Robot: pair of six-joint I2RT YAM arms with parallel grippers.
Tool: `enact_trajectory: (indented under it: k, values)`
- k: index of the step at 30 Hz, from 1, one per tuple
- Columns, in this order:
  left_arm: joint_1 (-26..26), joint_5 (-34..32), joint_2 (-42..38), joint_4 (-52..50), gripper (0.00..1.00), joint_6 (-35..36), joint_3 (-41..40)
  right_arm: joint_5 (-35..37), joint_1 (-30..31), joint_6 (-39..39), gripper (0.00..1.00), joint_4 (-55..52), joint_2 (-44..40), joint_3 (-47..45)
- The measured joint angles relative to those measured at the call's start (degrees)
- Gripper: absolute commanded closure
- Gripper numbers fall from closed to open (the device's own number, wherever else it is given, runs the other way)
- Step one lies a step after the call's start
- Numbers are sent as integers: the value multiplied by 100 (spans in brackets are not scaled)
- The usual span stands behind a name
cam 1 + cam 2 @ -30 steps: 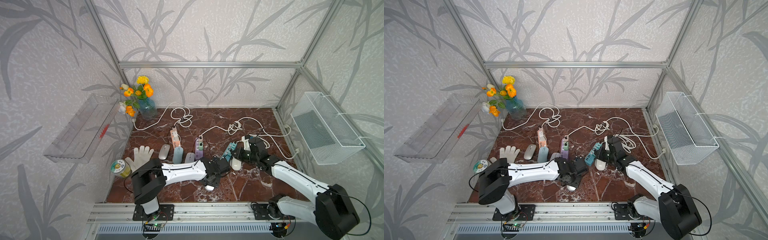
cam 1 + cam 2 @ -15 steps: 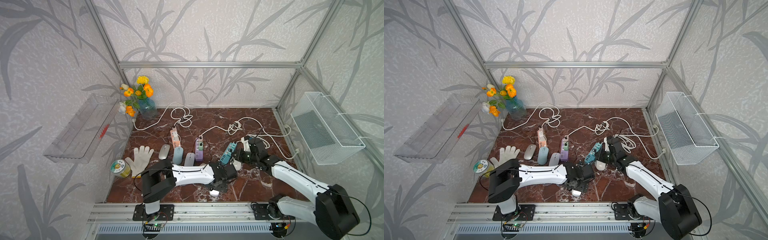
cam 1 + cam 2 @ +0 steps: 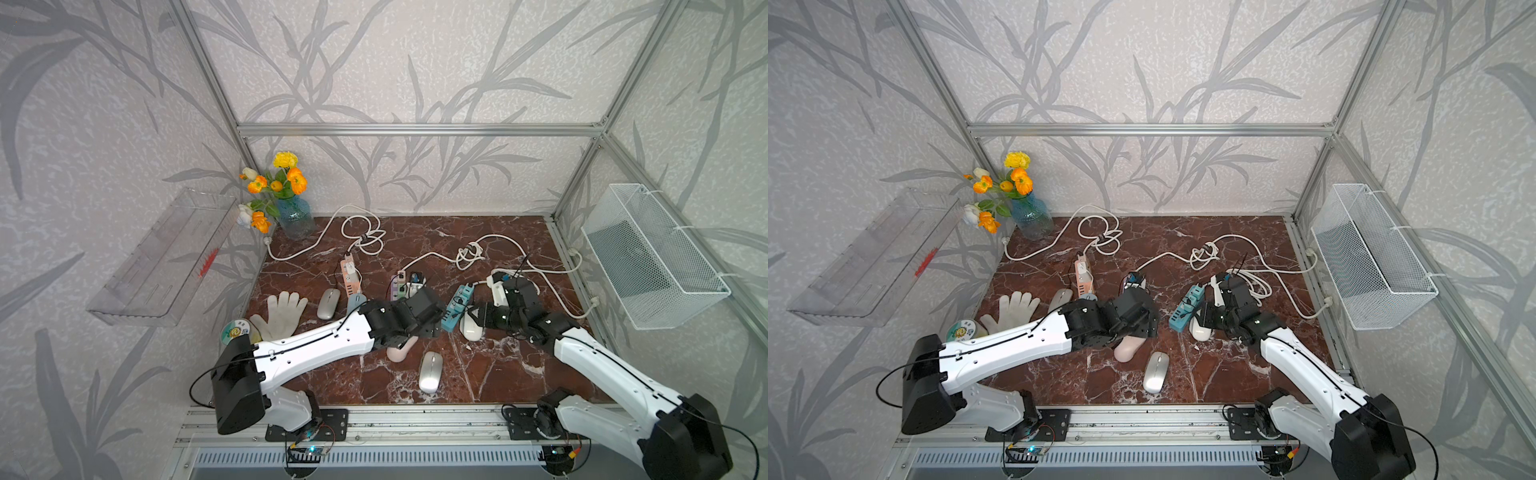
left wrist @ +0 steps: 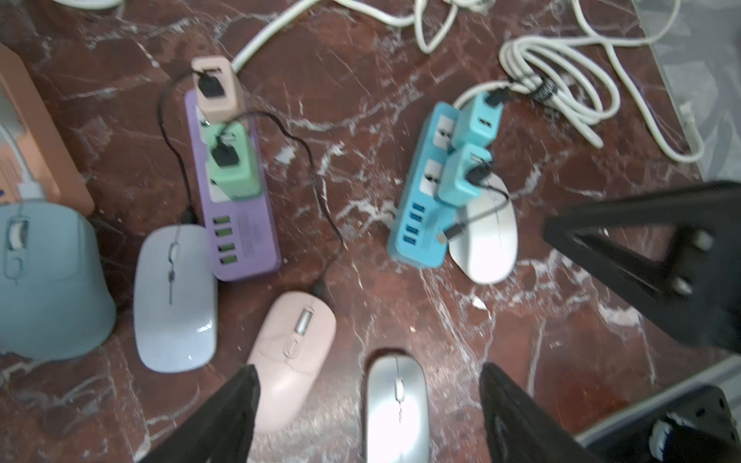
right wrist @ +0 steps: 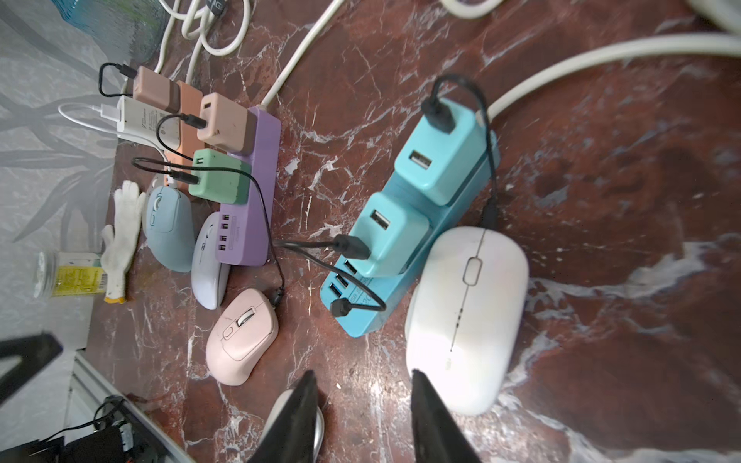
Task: Unplug the wireless mouse
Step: Place the power cord at the center of the board, then remove the plug from the socket.
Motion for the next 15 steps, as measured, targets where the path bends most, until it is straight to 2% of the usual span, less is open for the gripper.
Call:
enact_trajectory:
  k: [3, 7, 15]
  values:
    - [472, 223, 243, 321, 29, 258, -13, 369, 0, -273, 58, -459, -28, 439]
    - [835, 870, 844, 925, 40, 446, 17, 855, 70, -378, 56, -1023, 201, 1200]
    - [1331, 2546, 2100, 1921, 62, 299, 332, 1408, 308, 302, 54, -1902, 1281, 2426]
